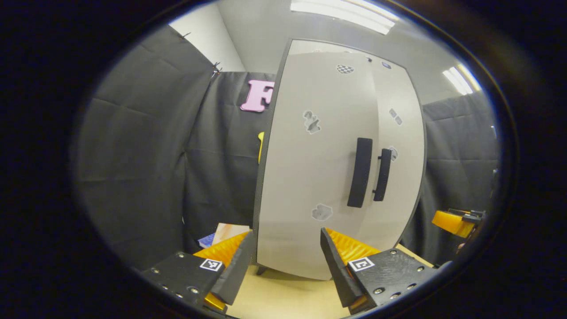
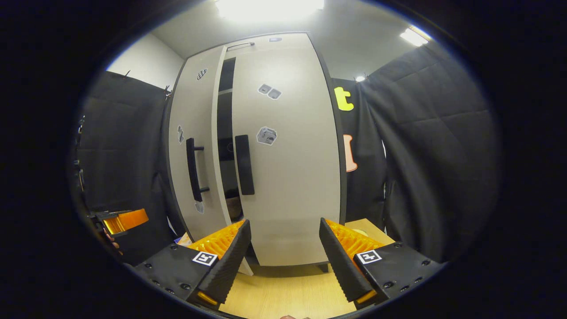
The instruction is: Grab one shoe with the right hand and put it into the shoe cabinet, grab the other shoe with the left hand and put it into the shoe cabinet; then close the right door with the right hand and the left door with the left hand.
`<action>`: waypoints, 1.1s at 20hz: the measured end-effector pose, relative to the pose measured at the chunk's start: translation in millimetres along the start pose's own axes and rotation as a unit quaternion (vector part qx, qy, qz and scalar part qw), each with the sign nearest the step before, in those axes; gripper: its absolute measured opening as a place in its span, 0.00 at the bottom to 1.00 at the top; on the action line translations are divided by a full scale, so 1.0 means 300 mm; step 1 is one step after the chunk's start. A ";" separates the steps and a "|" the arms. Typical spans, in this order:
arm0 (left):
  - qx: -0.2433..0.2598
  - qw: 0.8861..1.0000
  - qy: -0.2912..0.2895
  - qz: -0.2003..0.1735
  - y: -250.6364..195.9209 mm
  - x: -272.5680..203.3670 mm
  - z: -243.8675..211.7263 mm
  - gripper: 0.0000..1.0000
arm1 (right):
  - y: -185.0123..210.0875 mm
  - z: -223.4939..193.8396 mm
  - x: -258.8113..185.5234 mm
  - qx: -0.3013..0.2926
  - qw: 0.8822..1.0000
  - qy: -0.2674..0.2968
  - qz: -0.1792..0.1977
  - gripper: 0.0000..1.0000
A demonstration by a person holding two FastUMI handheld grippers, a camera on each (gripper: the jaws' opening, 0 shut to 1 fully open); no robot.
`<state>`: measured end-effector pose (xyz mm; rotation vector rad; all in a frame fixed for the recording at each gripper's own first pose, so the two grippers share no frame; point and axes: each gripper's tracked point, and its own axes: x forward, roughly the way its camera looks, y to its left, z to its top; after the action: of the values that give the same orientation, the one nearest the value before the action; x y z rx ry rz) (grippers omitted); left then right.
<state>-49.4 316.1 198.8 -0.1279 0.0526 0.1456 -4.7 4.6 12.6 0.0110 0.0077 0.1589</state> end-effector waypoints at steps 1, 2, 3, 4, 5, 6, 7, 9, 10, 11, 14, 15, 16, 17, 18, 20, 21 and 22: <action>0.001 1.000 0.001 0.003 -0.014 -0.007 -0.013 0.90 | -0.001 -0.013 -0.001 0.001 1.000 0.004 0.000 0.98; 0.003 1.000 0.002 0.003 -0.030 -0.014 -0.024 0.90 | -0.002 -0.032 -0.009 0.000 1.000 0.009 -0.001 0.98; 0.005 1.000 0.005 0.003 -0.044 -0.018 -0.038 0.86 | -0.010 -0.053 -0.013 -0.004 1.000 0.016 -0.005 0.98; 0.007 1.000 0.008 0.001 -0.058 -0.019 -0.052 0.90 | -0.026 -0.074 -0.010 -0.007 1.000 0.026 -0.012 0.98; 0.010 1.000 0.014 -0.001 -0.069 -0.019 -0.071 0.87 | -0.035 -0.090 -0.005 -0.006 0.999 0.035 -0.015 0.98; 0.011 1.000 0.020 -0.003 -0.079 -0.020 -0.085 0.91 | -0.036 -0.098 0.003 0.000 0.999 0.041 -0.012 0.98; 0.011 1.000 0.023 -0.002 -0.084 -0.025 -0.091 0.87 | -0.035 -0.102 0.011 0.008 0.999 0.044 -0.005 0.98; 0.009 1.000 0.020 0.000 -0.091 -0.024 -0.081 0.87 | -0.047 -0.108 0.024 0.010 0.999 0.050 0.004 0.98; 0.010 1.000 0.015 0.002 -0.092 -0.028 -0.070 0.87 | -0.062 -0.105 0.034 0.004 0.999 0.052 0.005 0.98; 0.014 1.000 0.007 0.007 -0.087 -0.027 -0.051 0.91 | -0.080 -0.101 0.044 -0.003 0.999 0.053 0.005 0.98; 0.026 0.999 -0.017 0.023 -0.071 -0.017 0.005 0.87 | -0.116 -0.068 0.077 -0.021 0.998 0.050 0.014 0.98; 0.023 0.999 -0.024 0.029 -0.062 -0.011 0.020 0.87 | -0.130 -0.061 0.083 -0.022 0.998 0.049 0.015 0.98; 0.018 0.999 -0.029 0.033 -0.058 -0.003 0.035 0.86 | -0.137 -0.055 0.093 -0.021 0.998 0.049 0.017 0.98; 0.009 0.999 -0.034 0.035 -0.050 -0.001 0.049 0.91 | -0.147 -0.052 0.105 -0.022 0.998 0.049 0.017 0.98; 0.000 0.999 -0.040 0.035 -0.040 -0.004 0.066 0.91 | -0.161 -0.053 0.114 -0.025 0.998 0.050 0.013 0.98; -0.012 0.997 -0.052 0.046 0.005 -0.024 0.094 0.91 | -0.185 -0.058 0.135 -0.032 0.998 0.056 0.008 0.98; -0.012 0.997 -0.058 0.055 0.035 -0.035 0.102 0.90 | -0.188 -0.061 0.151 -0.034 0.997 0.062 0.011 0.98; -0.011 0.996 -0.061 0.061 0.063 -0.046 0.104 0.86 | -0.184 -0.061 0.162 -0.036 0.997 0.066 0.016 0.98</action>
<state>-64.4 336.9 228.2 -0.1378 -0.0623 0.2754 51.9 -41.9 -6.6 -0.0712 0.1329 0.1921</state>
